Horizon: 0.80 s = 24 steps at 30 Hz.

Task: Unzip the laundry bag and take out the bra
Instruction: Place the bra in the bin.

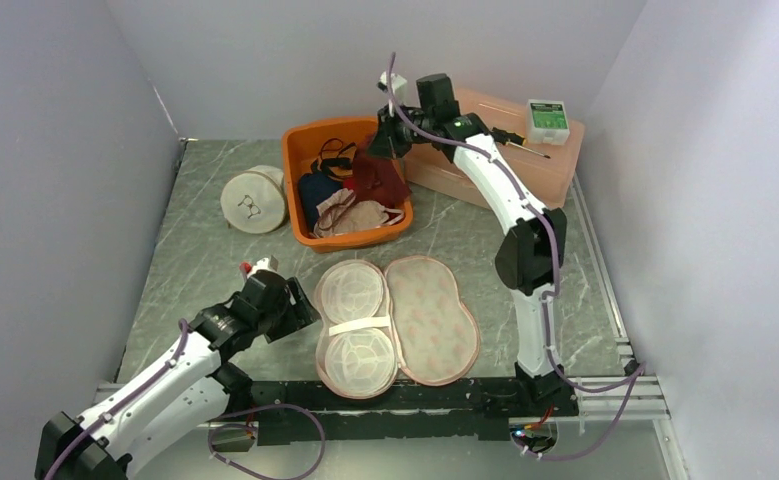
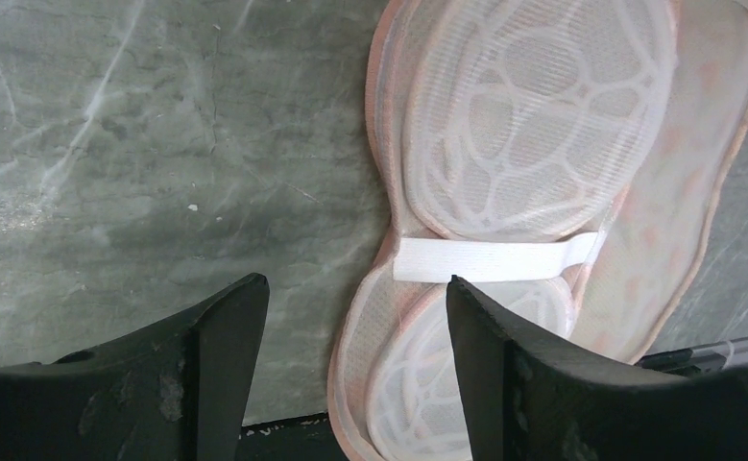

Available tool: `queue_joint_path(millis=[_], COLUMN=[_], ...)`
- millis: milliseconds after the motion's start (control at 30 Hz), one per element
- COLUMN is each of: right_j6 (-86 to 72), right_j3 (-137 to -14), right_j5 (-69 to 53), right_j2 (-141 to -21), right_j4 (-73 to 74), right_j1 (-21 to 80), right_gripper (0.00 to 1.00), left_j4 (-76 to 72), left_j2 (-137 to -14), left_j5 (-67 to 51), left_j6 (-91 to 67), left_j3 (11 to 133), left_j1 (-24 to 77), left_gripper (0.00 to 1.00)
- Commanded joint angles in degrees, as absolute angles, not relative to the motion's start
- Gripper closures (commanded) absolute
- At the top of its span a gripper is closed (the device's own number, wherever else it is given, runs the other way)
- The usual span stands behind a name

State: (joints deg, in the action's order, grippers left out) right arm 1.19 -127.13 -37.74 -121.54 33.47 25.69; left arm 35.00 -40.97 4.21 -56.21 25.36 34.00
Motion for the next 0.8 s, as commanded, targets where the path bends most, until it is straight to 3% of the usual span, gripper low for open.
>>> queue_joint_path(millis=[0,467,767], right_j6=[5.6,10.7,1.4], right_j3=[-126.5,-130.7,-125.5], right_j5=[-40.7,-50.9,-52.4], right_j2=[-123.0,-124.9,-135.0], right_j4=[30.4,26.3,19.0], right_j1=[26.1,32.0,28.1], right_gripper=[1.00,1.00,1.00], left_j4=[34.2,34.2,35.1], left_j2=[-42.9,-43.7,-42.9], left_j5=[5.2,6.5,6.1], left_j6=[-55.4,-55.8,-56.3], left_j3=[26.1,26.2,25.2], left_j1=[34.2,34.2,34.2], left_gripper=[0.27,0.27,0.28])
